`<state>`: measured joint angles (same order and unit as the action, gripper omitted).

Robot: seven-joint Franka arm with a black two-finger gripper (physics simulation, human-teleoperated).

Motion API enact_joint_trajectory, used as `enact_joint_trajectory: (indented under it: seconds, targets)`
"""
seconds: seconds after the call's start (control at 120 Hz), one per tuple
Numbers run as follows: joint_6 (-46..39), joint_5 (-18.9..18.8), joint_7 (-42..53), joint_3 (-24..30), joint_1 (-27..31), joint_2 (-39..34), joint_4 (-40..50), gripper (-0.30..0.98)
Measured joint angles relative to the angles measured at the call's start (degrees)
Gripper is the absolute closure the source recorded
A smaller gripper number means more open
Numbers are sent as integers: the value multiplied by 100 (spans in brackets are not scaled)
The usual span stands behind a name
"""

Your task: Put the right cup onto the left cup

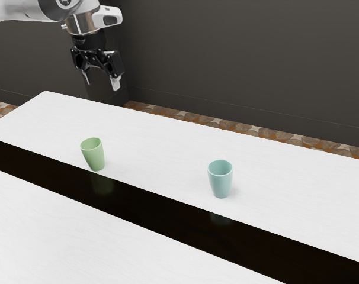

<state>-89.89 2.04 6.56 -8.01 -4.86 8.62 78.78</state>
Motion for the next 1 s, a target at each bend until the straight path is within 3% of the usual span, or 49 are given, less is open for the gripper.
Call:
enact_joint_trajectory:
  seconds: [0.358,0.717,1.0]
  targets:
    - [51,17,21,31,17,103,-3,0]
    - [-91,2,-51,1167,-51,599,-257,0]
    - [-458,-36,-368,1440,-199,1504,-900,0]
